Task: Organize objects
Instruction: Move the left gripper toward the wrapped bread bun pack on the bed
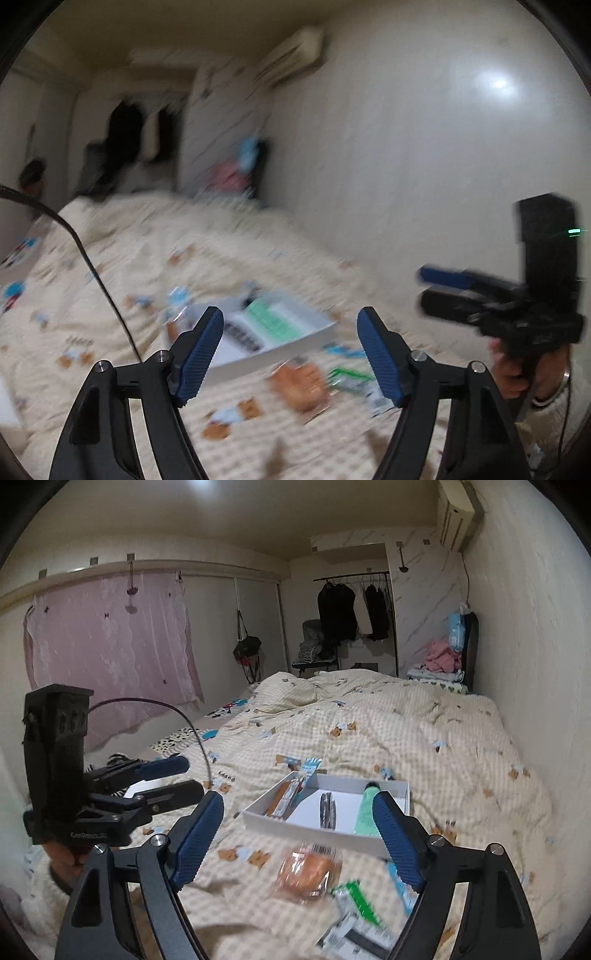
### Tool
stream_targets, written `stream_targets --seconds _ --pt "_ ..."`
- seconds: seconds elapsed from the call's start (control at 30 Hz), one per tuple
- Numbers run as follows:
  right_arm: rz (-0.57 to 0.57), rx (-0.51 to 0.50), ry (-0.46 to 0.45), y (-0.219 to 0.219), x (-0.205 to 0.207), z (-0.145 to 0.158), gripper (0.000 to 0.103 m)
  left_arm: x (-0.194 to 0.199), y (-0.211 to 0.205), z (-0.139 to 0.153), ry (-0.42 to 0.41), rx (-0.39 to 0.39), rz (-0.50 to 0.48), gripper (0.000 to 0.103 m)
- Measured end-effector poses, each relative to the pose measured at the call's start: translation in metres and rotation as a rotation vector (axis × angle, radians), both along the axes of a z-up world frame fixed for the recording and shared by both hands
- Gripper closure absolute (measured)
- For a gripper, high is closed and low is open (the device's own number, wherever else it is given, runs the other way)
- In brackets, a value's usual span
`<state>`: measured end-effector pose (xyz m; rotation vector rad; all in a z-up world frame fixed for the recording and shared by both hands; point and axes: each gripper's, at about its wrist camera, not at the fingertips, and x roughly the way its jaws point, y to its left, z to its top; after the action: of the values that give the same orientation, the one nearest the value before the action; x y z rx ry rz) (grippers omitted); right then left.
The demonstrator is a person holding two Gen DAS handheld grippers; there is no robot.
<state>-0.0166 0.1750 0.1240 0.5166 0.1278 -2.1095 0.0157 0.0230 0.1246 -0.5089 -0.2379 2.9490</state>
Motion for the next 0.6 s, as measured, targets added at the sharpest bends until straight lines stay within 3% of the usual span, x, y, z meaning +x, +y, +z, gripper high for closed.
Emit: stream_targets --seconds 0.13,0.27,0.6 --pt "-0.009 0.006 0.062 0.006 0.008 -0.020 0.019 0.002 0.008 -0.010 -0.029 -0.016 -0.059 0.025" --pt "-0.024 0.027 0.044 0.009 0.008 -0.042 0.019 -0.011 0.017 -0.030 -0.100 -0.068 -0.027 0.025" --pt "-0.089 -0.077 0.008 0.025 0.009 -0.072 0.019 -0.022 0.017 -0.062 -0.192 -0.045 -0.008 0.025"
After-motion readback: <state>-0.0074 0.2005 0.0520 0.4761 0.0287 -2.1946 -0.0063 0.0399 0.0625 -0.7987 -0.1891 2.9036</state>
